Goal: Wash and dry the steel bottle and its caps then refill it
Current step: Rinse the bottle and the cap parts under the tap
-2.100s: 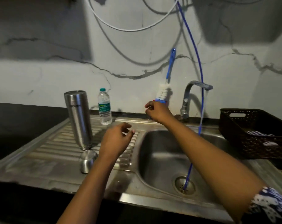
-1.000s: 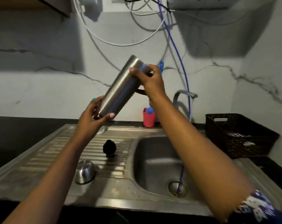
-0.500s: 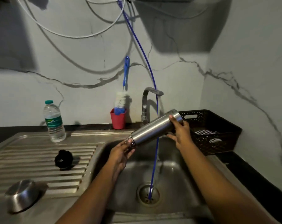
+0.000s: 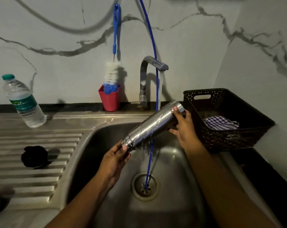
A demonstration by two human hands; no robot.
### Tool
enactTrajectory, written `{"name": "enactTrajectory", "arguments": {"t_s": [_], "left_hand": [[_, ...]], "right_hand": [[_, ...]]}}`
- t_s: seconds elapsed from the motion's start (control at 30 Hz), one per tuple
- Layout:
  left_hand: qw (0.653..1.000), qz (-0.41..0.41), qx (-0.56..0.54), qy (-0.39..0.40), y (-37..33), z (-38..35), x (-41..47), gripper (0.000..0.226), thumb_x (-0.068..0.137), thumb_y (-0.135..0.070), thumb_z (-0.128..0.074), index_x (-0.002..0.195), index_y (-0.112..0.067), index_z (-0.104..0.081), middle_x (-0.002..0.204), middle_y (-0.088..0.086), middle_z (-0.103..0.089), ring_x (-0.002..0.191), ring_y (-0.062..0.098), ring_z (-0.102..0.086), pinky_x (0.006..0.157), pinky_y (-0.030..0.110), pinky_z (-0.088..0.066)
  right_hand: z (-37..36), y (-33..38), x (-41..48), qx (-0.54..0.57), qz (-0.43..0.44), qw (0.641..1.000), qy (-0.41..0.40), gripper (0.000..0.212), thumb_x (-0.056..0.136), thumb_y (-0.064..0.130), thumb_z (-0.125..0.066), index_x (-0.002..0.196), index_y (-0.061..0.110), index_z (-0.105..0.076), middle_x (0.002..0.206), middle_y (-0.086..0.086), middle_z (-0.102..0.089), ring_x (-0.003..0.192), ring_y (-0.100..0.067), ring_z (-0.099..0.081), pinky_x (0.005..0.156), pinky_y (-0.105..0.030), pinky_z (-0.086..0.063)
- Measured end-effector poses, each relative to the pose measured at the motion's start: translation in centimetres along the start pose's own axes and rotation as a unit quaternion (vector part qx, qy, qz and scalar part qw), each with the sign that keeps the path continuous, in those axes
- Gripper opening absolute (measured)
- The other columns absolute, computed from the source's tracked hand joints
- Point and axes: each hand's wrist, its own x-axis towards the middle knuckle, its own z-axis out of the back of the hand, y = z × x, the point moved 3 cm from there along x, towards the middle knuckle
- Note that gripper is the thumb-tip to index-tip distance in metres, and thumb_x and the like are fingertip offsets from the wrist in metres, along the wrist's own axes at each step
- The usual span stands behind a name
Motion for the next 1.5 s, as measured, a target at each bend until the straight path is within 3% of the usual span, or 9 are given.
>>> {"name": "enactTrajectory", "arguments": {"t_s": [0.1, 0.3, 0.5, 0.67, 0.77, 1.0, 1.1, 1.33, 1.5], "left_hand": [[1.000, -0.001, 0.004, -0.002, 0.1, 0.0, 0.0, 0.033, 0.093, -0.005, -0.050, 0.123, -0.018, -0.056, 0.112, 0.002, -0.066, 0.101, 0.012, -0.061, 0.081, 0.025, -0.048], [1.000, -0.001, 0.011, 0.004, 0.4, -0.1, 0.3, 0.037, 0.096, -0.006, -0.049, 0.130, -0.019, -0.053, 0.117, 0.003, -0.065, 0.103, 0.013, -0.062, 0.077, 0.026, -0.049], [1.000, 0.011, 0.009, 0.004, 0.5, -0.7, 0.6, 0.034, 0.098, -0.006, -0.046, 0.130, -0.016, -0.053, 0.098, 0.002, -0.065, 0.088, 0.017, -0.062, 0.075, 0.025, -0.049], [1.000, 0.015, 0.005, 0.013, 0.4, -1.3, 0.9, 0.036, 0.098, -0.007, -0.045, 0.133, -0.014, -0.051, 0.097, 0.003, -0.064, 0.088, 0.019, -0.062, 0.077, 0.028, -0.050], [0.999, 0.014, 0.010, 0.029, 0.3, -1.8, 1.0, 0.036, 0.099, -0.008, -0.044, 0.134, -0.015, -0.050, 0.098, 0.005, -0.064, 0.088, 0.020, -0.062, 0.076, 0.028, -0.051], [0.997, 0.021, 0.028, 0.062, 0.1, -1.7, 1.1, 0.039, 0.097, -0.004, -0.047, 0.136, -0.011, -0.047, 0.100, 0.011, -0.067, 0.077, 0.017, -0.069, 0.062, 0.023, -0.058], [0.999, 0.010, -0.012, 0.043, -0.2, -1.5, 1.4, 0.043, 0.093, 0.000, -0.052, 0.130, -0.021, -0.045, 0.098, 0.012, -0.065, 0.068, 0.021, -0.070, 0.064, 0.027, -0.057], [0.998, 0.024, -0.050, -0.002, -0.9, -0.9, 1.3, 0.016, 0.101, -0.018, -0.044, 0.111, -0.011, -0.055, 0.088, 0.014, -0.063, 0.062, 0.020, -0.066, 0.055, 0.025, -0.056], [0.995, 0.051, -0.062, -0.065, -0.8, 0.0, 1.6, 0.021, 0.100, -0.028, -0.046, 0.093, -0.009, -0.055, 0.087, 0.015, -0.059, 0.075, 0.025, -0.060, 0.047, 0.029, -0.055]], "right_hand": [[0.5, -0.5, 0.1, 0.014, -0.014, 1.000, 0.005, 0.055, 0.091, 0.028, -0.057, 0.140, 0.022, -0.033, 0.137, -0.011, -0.047, 0.114, -0.028, -0.051, 0.087, -0.049, -0.048], [0.5, -0.7, 0.8, 0.034, 0.002, 0.998, 0.053, 0.042, 0.093, 0.018, -0.054, 0.131, 0.025, -0.039, 0.130, -0.007, -0.051, 0.115, -0.027, -0.052, 0.072, -0.039, -0.050], [0.0, 0.0, 0.1, -0.030, 0.071, 0.996, 0.041, 0.047, 0.091, 0.022, -0.058, 0.134, 0.021, -0.038, 0.128, -0.005, -0.049, 0.107, -0.021, -0.051, 0.080, -0.043, -0.048], [0.2, 0.6, -0.3, -0.014, 0.070, 0.996, 0.061, 0.037, 0.093, 0.018, -0.055, 0.126, 0.025, -0.040, 0.131, -0.007, -0.048, 0.113, -0.026, -0.049, 0.081, -0.044, -0.048], [0.7, 0.9, 0.0, -0.013, 0.082, 0.994, 0.071, 0.047, 0.092, 0.015, -0.056, 0.134, 0.024, -0.037, 0.135, -0.006, -0.047, 0.116, -0.027, -0.048, 0.089, -0.048, -0.045], [0.5, 0.6, 0.5, -0.029, 0.098, 0.994, 0.044, 0.058, 0.086, 0.020, -0.066, 0.136, 0.020, -0.037, 0.132, -0.006, -0.051, 0.095, -0.017, -0.058, 0.092, -0.049, -0.048], [0.4, 0.5, 0.7, -0.018, 0.085, 0.995, 0.052, 0.058, 0.085, 0.020, -0.067, 0.135, 0.018, -0.037, 0.127, -0.006, -0.052, 0.101, -0.021, -0.057, 0.096, -0.052, -0.045], [-0.5, 0.2, 0.5, 0.066, 0.038, 0.988, 0.133, 0.038, 0.090, 0.004, -0.054, 0.120, 0.020, -0.038, 0.107, -0.009, -0.056, 0.097, -0.025, -0.057, 0.085, -0.047, -0.048], [-1.6, -0.2, 0.2, 0.053, 0.063, 0.984, 0.156, 0.034, 0.086, 0.001, -0.058, 0.108, 0.021, -0.044, 0.109, -0.003, -0.054, 0.102, -0.026, -0.054, 0.090, -0.051, -0.046]]}}
